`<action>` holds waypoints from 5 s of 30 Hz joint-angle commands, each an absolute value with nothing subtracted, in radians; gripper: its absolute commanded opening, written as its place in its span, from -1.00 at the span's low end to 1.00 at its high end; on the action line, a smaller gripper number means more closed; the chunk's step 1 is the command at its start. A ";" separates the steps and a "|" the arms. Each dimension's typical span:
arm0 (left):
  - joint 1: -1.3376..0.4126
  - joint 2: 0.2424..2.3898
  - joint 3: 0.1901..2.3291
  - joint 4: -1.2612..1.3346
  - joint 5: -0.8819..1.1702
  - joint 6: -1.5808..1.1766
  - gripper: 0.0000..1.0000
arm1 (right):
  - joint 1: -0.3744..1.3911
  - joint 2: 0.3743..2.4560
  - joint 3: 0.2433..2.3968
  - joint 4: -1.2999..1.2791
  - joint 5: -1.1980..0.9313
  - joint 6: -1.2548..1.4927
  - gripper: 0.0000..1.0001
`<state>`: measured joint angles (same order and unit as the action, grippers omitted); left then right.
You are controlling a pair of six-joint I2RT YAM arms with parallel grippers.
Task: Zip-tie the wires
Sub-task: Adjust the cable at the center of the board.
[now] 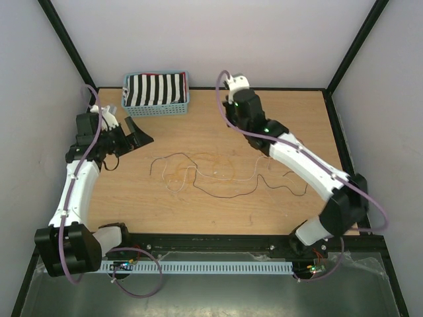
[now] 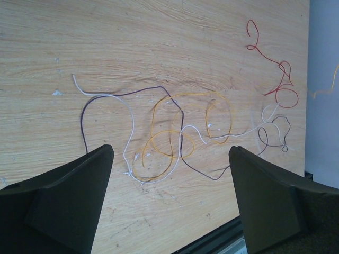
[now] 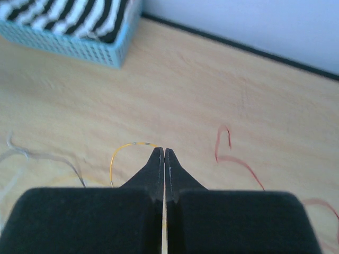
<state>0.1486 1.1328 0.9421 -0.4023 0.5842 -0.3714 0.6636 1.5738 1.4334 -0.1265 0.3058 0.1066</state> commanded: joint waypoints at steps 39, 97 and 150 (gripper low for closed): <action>-0.331 1.421 1.090 -0.360 0.432 -0.295 0.71 | 0.669 0.757 0.729 -0.351 0.456 0.287 0.32; -0.383 1.867 1.119 -0.377 0.235 -0.157 -0.42 | 0.572 1.790 1.155 -0.229 0.012 0.246 -0.09; -0.359 1.856 1.046 -0.398 0.176 -0.148 -1.00 | 0.578 1.479 1.121 -0.385 0.309 0.182 -1.00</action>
